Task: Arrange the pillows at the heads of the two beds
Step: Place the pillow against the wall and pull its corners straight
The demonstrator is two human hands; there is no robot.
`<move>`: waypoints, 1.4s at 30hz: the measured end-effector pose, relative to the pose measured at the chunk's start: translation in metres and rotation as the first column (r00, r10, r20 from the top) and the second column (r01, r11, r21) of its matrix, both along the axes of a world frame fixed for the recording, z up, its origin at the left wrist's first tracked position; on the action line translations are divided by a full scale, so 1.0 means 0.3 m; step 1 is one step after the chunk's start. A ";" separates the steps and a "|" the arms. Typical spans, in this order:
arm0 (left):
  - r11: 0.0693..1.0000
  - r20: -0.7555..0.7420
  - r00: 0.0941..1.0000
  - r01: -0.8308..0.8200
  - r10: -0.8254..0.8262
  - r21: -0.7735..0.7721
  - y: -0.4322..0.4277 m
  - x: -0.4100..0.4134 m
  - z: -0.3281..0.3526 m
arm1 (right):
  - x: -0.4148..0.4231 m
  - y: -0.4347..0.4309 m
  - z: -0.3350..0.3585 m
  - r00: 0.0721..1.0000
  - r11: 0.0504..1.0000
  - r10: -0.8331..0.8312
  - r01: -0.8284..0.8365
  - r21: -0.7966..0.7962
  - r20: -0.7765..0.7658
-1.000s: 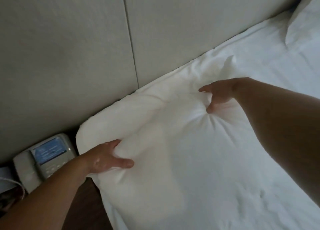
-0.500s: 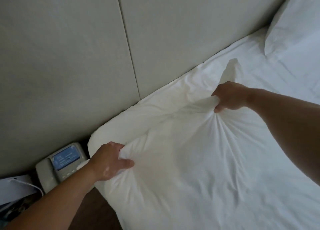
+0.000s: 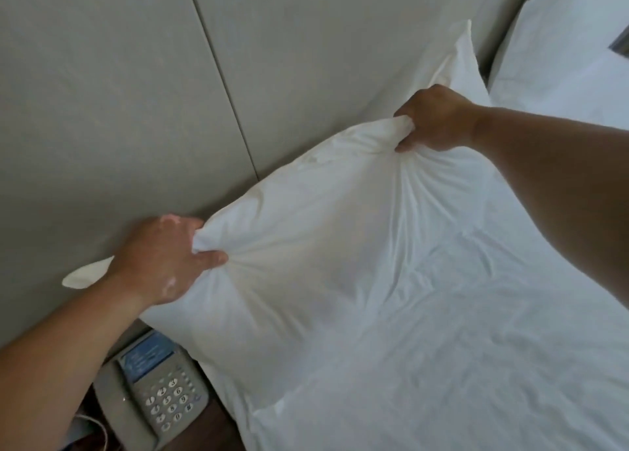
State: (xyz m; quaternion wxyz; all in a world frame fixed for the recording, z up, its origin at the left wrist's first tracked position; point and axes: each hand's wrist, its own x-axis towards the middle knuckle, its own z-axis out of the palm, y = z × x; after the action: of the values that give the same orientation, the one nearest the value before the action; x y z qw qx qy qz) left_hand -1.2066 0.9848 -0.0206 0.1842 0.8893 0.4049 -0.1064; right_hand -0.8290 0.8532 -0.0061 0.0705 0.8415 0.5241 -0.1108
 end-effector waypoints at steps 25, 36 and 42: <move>0.961 -0.024 0.995 -0.086 0.096 0.264 0.157 -0.158 0.003 | 0.019 0.134 0.043 0.966 0.999 -0.037 0.045 -0.025 0.256; 0.936 -0.057 0.975 -0.191 0.217 0.294 0.161 -0.199 -0.172 | -0.024 0.112 -0.116 0.983 0.995 -0.096 0.092 0.029 0.160; 0.948 -0.063 0.978 -0.176 0.199 0.265 0.168 -0.179 -0.164 | -0.019 0.183 -0.084 0.983 0.994 -0.100 0.105 -0.028 0.156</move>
State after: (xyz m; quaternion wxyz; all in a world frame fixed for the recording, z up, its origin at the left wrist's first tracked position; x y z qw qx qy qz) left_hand -1.2604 1.0351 -0.0698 0.0582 0.8576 0.5056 -0.0742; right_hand -0.8347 0.9081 -0.0313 0.1201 0.8719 0.4711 -0.0582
